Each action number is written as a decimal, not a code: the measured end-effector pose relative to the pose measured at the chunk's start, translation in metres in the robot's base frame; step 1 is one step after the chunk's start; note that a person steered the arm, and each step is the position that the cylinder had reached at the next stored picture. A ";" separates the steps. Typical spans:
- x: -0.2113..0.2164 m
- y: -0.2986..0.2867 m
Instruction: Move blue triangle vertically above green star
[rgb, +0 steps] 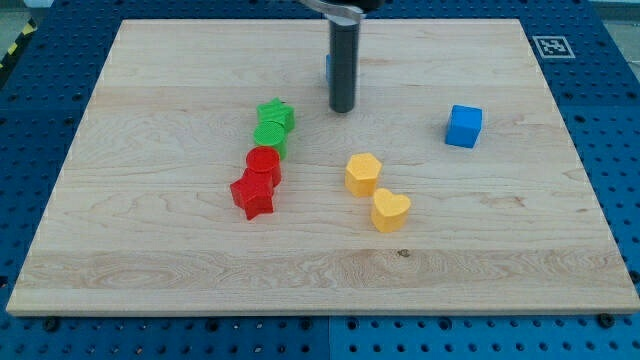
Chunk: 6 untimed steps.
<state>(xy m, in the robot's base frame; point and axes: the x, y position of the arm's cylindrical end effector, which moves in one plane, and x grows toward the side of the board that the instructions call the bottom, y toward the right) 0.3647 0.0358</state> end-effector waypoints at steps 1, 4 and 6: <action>-0.039 -0.007; -0.043 -0.034; -0.073 -0.006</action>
